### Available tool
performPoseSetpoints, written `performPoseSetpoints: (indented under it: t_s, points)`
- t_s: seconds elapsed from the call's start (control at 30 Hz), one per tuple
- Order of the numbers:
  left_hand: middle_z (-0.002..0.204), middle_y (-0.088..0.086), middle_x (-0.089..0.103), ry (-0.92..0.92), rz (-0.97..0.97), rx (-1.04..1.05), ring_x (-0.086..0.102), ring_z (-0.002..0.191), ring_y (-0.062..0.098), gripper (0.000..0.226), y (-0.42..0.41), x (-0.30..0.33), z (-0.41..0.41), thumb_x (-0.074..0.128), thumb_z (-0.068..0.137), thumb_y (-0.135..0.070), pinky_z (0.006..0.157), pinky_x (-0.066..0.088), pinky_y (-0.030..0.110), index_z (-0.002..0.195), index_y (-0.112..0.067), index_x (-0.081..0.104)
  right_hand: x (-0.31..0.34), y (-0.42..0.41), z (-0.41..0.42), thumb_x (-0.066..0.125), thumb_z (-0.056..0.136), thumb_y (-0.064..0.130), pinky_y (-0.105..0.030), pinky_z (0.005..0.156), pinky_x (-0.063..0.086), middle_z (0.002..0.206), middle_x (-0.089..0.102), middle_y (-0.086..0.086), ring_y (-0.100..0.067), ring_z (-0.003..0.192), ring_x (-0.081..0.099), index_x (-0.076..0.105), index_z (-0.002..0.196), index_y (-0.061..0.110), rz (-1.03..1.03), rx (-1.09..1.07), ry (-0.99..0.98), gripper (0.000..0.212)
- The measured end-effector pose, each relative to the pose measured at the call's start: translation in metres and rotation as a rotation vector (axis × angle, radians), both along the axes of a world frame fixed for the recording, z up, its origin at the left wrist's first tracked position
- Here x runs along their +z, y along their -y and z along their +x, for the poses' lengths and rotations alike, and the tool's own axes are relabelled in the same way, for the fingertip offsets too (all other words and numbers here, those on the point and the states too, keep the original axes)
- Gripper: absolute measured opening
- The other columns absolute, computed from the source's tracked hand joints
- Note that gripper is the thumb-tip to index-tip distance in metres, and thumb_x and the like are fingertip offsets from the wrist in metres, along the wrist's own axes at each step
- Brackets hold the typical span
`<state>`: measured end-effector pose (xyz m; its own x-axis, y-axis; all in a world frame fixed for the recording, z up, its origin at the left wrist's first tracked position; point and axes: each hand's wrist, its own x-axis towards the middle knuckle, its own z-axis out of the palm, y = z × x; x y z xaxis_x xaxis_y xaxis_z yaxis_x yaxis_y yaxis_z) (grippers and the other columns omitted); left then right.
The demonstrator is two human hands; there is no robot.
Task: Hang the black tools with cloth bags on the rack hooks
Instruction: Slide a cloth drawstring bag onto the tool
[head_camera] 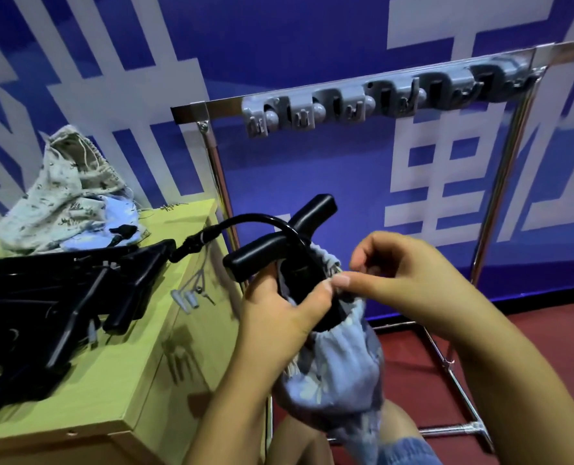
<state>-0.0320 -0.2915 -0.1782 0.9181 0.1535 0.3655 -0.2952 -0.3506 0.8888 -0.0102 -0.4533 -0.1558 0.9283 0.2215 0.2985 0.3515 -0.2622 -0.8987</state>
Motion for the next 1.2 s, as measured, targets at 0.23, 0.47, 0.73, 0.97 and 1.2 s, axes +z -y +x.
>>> performPoseSetpoints:
  t_s: [0.23,0.47,0.73,0.97,1.2]
  points:
    - [0.093,-0.01,0.068,-0.025,0.126,-0.022,0.063,0.087,-0.003,0.041,-0.007,0.004,0.001,0.066,0.055,-0.055,0.076,0.048,0.015,0.09,-0.034,0.061,0.005,0.001,0.005,0.065,0.085,0.016,-0.018,0.055,0.043,0.06,0.062,0.005,-0.005,0.057,0.056,0.066,0.076,0.014,-0.124,0.2,-0.092,0.009]
    - [0.096,-0.017,0.067,-0.124,0.148,-0.016,0.062,0.091,-0.004,0.027,-0.02,0.003,0.003,0.078,0.066,-0.038,0.081,0.047,0.019,0.087,-0.037,0.06,0.007,0.002,0.009,0.053,0.091,0.01,-0.021,0.052,0.031,0.05,0.047,0.011,-0.01,0.053,0.035,0.061,0.068,0.016,0.131,0.031,-0.09,0.025]
    - [0.085,-0.018,0.065,-0.198,0.213,0.012,0.058,0.075,-0.015,0.018,-0.024,0.001,0.001,0.075,0.073,-0.031,0.061,0.039,-0.002,0.081,-0.033,0.059,0.015,0.021,0.005,0.057,0.089,0.032,-0.016,0.052,0.037,0.053,0.054,0.013,-0.002,0.049,0.041,0.059,0.073,0.017,-0.33,-0.005,0.039,0.022]
    - [0.08,-0.012,0.068,-0.185,0.189,-0.04,0.061,0.071,-0.011,0.015,-0.022,0.005,0.003,0.077,0.074,-0.023,0.069,0.047,0.008,0.08,-0.027,0.063,0.011,0.01,0.0,0.056,0.08,0.011,-0.016,0.042,0.04,0.053,0.053,0.003,-0.005,0.043,0.044,0.062,0.06,0.015,0.284,0.442,-0.362,0.021]
    - [0.084,-0.017,0.071,-0.241,0.145,-0.074,0.065,0.081,-0.006,0.036,-0.03,0.005,0.006,0.071,0.058,-0.052,0.078,0.052,0.02,0.086,-0.029,0.066,-0.002,0.01,0.018,0.079,0.064,0.015,-0.017,0.052,0.043,0.062,0.053,0.002,-0.005,0.051,0.047,0.066,0.07,0.01,0.953,0.736,-0.805,0.015]
